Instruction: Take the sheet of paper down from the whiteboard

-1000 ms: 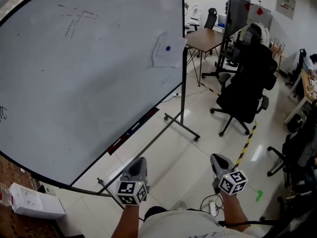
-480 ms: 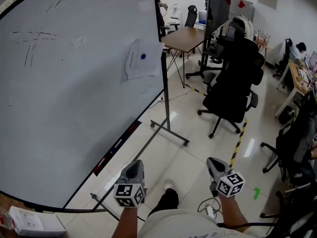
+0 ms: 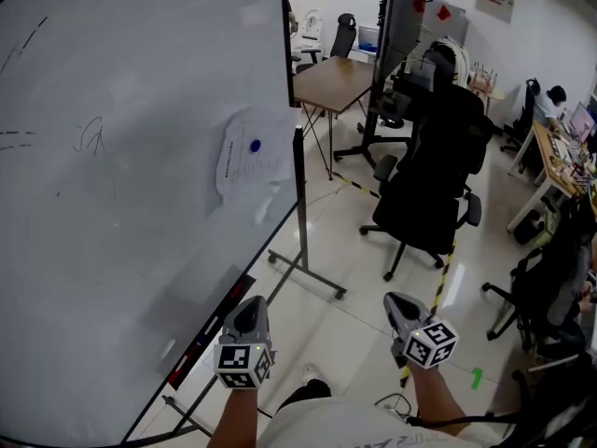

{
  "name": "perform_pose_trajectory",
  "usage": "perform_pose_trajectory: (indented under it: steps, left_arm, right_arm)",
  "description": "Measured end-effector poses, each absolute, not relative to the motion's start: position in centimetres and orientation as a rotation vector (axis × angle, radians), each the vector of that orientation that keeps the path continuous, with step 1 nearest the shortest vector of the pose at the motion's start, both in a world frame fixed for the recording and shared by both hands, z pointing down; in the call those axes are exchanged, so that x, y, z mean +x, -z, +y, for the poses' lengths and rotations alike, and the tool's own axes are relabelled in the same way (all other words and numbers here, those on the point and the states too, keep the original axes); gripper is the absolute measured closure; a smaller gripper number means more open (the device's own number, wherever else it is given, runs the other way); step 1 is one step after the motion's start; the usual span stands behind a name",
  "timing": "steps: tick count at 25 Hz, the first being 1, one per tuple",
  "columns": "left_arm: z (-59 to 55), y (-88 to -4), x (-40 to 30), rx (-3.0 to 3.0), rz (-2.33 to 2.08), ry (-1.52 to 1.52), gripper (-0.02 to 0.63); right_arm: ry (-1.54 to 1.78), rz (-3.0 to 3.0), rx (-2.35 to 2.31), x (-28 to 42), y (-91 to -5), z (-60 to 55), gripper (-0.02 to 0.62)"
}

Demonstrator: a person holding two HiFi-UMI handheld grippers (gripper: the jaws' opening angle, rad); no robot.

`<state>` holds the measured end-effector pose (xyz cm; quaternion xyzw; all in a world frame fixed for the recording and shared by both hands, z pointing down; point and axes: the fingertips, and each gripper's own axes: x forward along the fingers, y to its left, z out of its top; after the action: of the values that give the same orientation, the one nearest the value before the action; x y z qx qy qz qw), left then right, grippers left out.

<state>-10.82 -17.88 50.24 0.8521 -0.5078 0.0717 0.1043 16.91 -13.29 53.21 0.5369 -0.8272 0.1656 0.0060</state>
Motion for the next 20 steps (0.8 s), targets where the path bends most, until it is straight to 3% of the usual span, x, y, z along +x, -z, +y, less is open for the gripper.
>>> perform_pose_trajectory:
  steps: [20]
  left_arm:
    - [-30.3, -51.5, -12.5, 2.442, -1.524, -0.187, 0.603]
  right_arm:
    - [-0.511, -2.652, 1.451, 11.9, -52.8, -29.7, 0.589]
